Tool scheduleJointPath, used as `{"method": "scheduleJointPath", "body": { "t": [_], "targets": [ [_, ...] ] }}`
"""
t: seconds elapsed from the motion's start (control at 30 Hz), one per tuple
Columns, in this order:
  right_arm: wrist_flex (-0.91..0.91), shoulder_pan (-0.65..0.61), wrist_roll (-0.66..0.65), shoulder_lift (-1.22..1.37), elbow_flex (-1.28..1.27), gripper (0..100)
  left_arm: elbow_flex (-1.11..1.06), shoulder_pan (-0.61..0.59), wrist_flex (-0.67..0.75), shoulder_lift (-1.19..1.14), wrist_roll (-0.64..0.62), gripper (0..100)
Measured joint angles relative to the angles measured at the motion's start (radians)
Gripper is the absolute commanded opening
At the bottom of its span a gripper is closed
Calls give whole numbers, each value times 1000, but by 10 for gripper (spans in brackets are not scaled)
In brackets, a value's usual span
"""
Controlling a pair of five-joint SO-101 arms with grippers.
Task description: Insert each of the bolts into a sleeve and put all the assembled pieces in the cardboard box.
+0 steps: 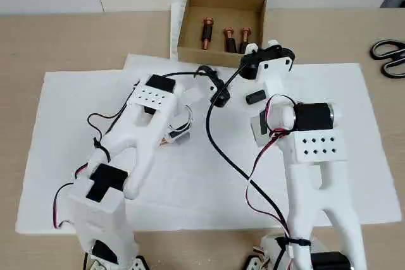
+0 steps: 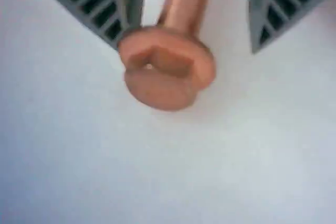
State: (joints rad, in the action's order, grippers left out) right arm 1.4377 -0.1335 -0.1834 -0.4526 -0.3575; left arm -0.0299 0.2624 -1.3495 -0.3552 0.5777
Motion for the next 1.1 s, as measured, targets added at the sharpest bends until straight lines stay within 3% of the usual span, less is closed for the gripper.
{"method": "scheduleJointPath", "body": {
  "t": [0.47, 0.7, 1.1],
  "targets": [
    [0, 0, 0, 0, 0, 4, -12, 2, 32, -55, -2, 129],
    [0, 0, 0, 0, 0, 4, -9, 15, 28, -64, -2, 9],
    [0, 0, 0, 0, 0, 4, 267, 75, -203, -95, -94, 5]
  ]
}}
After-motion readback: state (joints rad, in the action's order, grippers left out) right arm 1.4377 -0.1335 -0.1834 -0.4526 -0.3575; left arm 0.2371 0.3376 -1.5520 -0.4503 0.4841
